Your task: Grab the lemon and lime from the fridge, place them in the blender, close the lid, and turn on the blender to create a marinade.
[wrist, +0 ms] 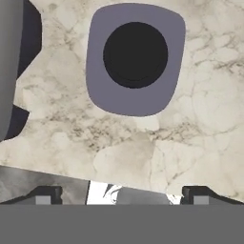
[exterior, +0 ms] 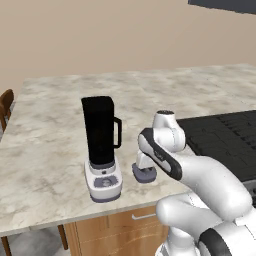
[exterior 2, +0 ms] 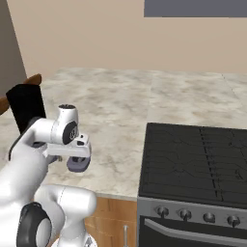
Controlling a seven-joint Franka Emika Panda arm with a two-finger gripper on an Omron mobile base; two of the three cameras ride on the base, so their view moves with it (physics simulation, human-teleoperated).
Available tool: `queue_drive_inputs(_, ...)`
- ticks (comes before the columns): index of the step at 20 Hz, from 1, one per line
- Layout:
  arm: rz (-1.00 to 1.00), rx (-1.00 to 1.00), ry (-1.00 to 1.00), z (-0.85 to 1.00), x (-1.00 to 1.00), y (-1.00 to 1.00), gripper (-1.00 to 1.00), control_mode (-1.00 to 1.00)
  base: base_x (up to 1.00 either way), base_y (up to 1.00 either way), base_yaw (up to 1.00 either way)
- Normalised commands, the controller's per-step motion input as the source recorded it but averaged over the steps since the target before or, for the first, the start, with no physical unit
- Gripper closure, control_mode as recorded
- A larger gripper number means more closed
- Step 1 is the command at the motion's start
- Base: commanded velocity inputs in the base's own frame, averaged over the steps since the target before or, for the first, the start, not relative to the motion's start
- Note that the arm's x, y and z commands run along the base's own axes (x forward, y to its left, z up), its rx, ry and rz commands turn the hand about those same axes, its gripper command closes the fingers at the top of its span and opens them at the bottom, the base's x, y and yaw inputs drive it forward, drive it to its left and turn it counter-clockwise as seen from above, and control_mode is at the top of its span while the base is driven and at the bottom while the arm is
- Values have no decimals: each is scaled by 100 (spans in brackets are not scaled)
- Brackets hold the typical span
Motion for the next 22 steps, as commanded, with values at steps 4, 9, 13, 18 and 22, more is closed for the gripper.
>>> queue_drive_inputs(4, 0, -11, 0, -29, 40, 1, -100, -100, 0, 0, 0)
queue_drive_inputs(9, 0, -7, 0, -22, 35, 11, -100, -100, 0, 0, 0)
queue_drive_inputs(13, 0, -1, 0, -37, 19, 4, -100, -100, 0, 0, 0)
queue_drive_inputs(18, 0, 0, 0, -28, 28, 0, -100, -100, 0, 0, 0)
queue_drive_inputs(22, 0, 0, 0, -18, 31, 0, -100, -100, 0, 0, 0)
